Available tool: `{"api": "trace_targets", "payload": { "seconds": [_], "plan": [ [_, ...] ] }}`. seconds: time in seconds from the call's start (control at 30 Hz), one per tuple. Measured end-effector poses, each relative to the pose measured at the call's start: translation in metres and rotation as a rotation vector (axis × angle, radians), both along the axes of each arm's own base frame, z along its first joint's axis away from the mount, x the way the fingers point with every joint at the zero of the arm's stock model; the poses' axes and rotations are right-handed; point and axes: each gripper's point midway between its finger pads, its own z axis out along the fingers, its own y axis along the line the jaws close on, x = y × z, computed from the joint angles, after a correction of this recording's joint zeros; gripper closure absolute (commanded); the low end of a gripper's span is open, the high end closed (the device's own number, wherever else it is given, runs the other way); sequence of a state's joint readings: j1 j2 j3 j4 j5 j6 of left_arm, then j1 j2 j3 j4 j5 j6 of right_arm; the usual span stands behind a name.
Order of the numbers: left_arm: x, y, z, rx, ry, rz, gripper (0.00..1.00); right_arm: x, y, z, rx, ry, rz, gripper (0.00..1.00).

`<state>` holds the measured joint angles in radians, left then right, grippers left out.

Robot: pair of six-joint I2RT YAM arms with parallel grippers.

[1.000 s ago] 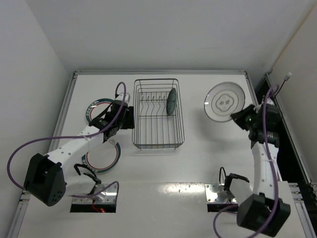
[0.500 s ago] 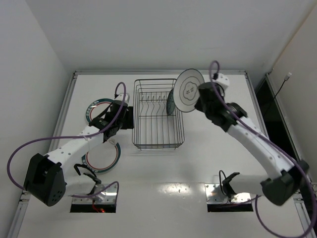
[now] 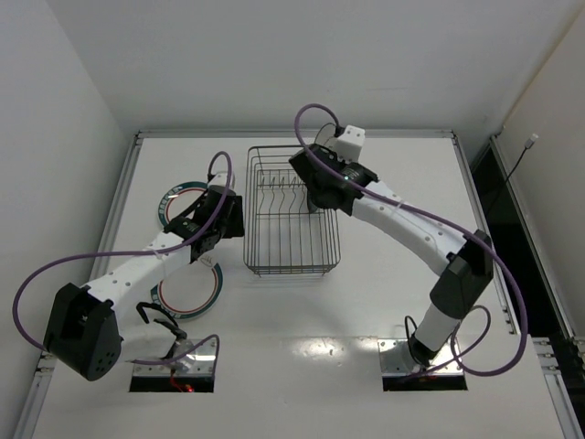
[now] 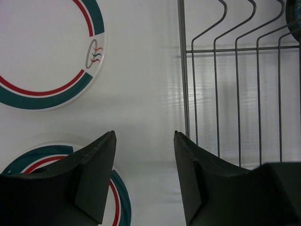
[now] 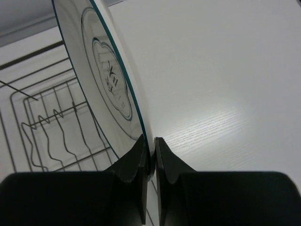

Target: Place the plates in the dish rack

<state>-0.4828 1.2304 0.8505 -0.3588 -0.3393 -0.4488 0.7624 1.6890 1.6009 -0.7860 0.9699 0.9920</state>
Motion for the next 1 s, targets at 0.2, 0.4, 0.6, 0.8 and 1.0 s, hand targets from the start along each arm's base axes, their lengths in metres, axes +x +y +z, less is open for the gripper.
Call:
{"api": "trace_targets", "payload": {
  "seconds": [0.2,0.4,0.6,0.8,1.0],
  "plan": [
    [0.000,0.006,0.001,0.014,-0.007,0.029,0.51,-0.002,0.008,-0.030,-0.103,0.062,0.006,1.00],
    [0.000,0.009,0.001,0.025,-0.009,0.041,0.51,0.002,0.029,-0.062,-0.175,0.117,0.031,1.00],
    [0.001,0.010,0.001,0.029,-0.011,0.052,0.51,0.010,0.042,-0.070,-0.207,0.129,0.030,0.95],
    [0.001,0.018,0.002,0.054,-0.020,0.090,0.46,0.013,0.052,-0.075,-0.167,0.166,0.068,0.75],
    [0.000,0.034,-0.001,0.111,-0.016,0.158,0.40,0.014,0.057,-0.074,-0.103,0.194,0.131,0.76]
  ]
}}
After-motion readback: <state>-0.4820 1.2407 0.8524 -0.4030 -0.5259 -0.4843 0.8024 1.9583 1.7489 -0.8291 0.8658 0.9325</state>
